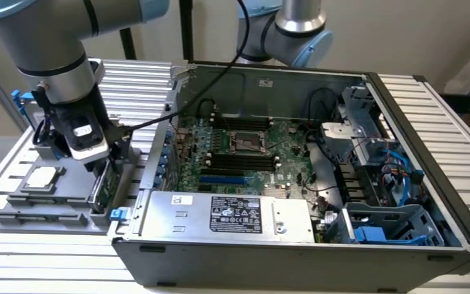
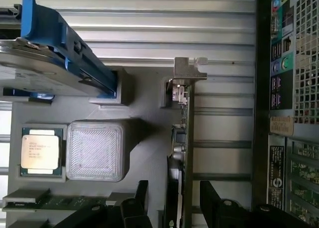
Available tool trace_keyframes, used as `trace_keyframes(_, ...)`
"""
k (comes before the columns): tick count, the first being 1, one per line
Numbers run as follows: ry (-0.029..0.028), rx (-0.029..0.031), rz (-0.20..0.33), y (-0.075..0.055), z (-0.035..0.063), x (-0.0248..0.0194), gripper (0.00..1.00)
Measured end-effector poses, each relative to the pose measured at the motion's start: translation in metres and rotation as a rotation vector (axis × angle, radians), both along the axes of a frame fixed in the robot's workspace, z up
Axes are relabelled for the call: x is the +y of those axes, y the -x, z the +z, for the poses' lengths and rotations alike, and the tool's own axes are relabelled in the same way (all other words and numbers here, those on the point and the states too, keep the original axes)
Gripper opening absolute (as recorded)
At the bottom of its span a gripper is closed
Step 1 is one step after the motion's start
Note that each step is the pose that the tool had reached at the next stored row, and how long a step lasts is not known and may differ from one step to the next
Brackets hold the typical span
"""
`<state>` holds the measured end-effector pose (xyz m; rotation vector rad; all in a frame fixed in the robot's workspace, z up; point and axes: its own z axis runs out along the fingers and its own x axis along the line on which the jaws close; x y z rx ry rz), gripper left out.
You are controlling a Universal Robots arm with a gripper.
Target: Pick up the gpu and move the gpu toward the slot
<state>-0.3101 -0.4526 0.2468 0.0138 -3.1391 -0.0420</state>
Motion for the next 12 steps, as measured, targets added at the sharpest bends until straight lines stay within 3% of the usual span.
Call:
trace_keyframes(5, 0.0001, -0.0001, -0.016, -0.0001, -0.0080, 0.0019, 0.54)
trace_keyframes(12, 0.0008, 0.0002, -0.019, 0.0000, -0.0095, 0.0020, 0.52)
